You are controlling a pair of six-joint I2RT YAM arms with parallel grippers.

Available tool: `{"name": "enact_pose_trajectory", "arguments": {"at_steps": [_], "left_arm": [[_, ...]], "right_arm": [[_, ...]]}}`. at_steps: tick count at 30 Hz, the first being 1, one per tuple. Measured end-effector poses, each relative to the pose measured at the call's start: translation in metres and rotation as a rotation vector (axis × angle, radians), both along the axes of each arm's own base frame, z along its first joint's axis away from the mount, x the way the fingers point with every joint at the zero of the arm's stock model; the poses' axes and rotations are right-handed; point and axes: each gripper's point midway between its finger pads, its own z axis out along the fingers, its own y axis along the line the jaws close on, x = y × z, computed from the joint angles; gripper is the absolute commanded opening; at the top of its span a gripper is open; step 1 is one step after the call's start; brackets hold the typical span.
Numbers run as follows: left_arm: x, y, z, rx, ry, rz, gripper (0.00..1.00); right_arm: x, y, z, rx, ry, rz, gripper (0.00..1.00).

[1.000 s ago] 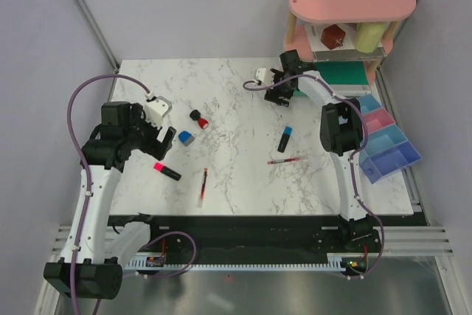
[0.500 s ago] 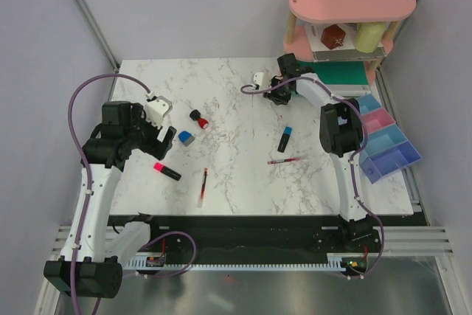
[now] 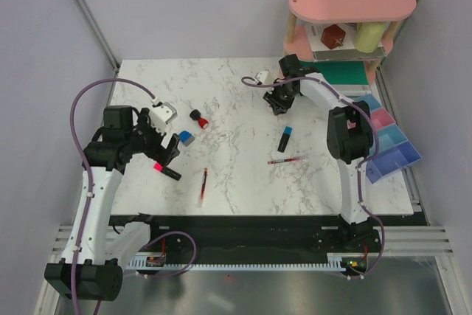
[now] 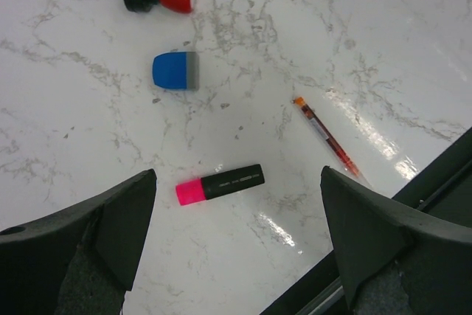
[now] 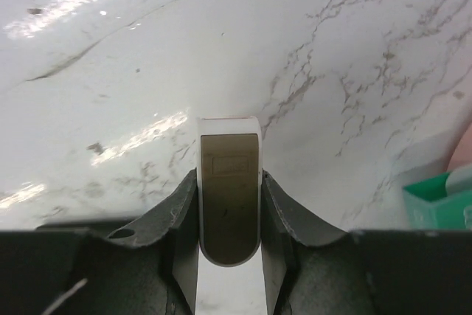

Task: Sort the stationery into containers
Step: Pick up the stapler from the center of the board, then place the stapler in the storage box.

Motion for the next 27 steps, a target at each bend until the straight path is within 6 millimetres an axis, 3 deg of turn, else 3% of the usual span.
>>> {"name": "enact_pose_trajectory", "arguments": {"at_steps": [6, 8, 11, 18, 24, 27], "left_arm": [[-0.013, -0.024, 0.003, -0.098, 0.025, -0.112, 0.99], [-0.017, -0.028, 0.006, -0.12, 0.024, -0.135, 0.99], [-0.024, -0.034, 0.014, -0.143, -0.004, -0.169, 0.99], [-0.035, -0.039, 0.028, -0.153, -0.076, -0.217, 1.0], [-0.042, -0.039, 0.029, -0.148, -0.102, -0.225, 1.0], [-0.046, -0.039, 0.025, -0.145, -0.105, -0.227, 1.0]], "right_arm": [[-0.023, -0.019, 0.068, 0.131, 0.025, -0.195, 0.0], [-0.031, -0.036, 0.092, 0.167, 0.018, -0.271, 0.0], [-0.048, -0.077, 0.12, 0.186, -0.002, -0.403, 0.0], [-0.102, -0.163, 0.148, 0.131, -0.067, -0.649, 0.0], [-0.134, -0.217, 0.164, 0.069, -0.148, -0.845, 0.0], [-0.149, -0.236, 0.162, 0.035, -0.163, -0.935, 0.0]]}}
